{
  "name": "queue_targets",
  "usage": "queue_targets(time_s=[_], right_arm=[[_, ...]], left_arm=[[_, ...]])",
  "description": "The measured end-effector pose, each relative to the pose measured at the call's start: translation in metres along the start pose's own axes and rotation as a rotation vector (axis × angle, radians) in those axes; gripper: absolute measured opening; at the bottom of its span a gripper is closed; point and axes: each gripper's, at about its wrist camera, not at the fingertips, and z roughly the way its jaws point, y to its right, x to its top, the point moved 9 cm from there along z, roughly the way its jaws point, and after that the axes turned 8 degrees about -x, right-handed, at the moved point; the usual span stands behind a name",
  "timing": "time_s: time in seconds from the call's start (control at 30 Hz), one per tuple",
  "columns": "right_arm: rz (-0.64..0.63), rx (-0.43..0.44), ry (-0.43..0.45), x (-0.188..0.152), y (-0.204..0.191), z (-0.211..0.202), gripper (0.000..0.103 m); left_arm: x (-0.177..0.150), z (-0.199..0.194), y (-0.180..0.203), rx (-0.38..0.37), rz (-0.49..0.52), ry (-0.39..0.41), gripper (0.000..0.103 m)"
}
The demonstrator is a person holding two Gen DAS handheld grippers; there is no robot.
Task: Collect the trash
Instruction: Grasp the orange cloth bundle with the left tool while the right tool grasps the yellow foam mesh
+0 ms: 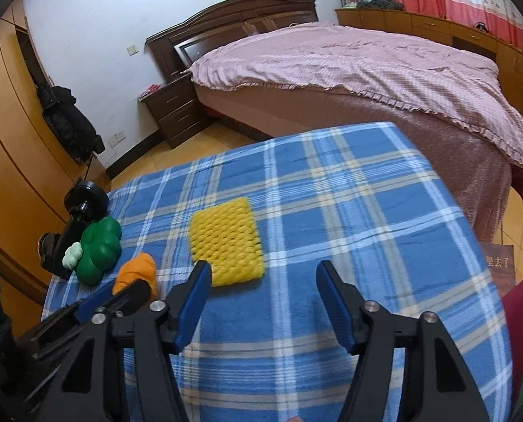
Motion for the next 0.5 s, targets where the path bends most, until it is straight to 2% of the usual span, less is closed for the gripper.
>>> queue_targets(time_s=[0.17,0.37,0.5], right_arm=[[-0.040,0.018,-0.027,-0.005,-0.014,0.012,0.048],[-0.096,0.010,-0.036,-0.010,-0.023,0.022,0.036],[-0.086,0.027,-0.047,-0.010,-0.023,0.022,0.017]], left_arm=[[0.003,-0.005,-0.012,0.061,-0.009,0.005,0.032],[0.002,-0.008,-0.022,0.083,-0.030,0.001,0.032],[0.001,-0.010,-0.021,0.087,-0.033,-0.004,0.032]])
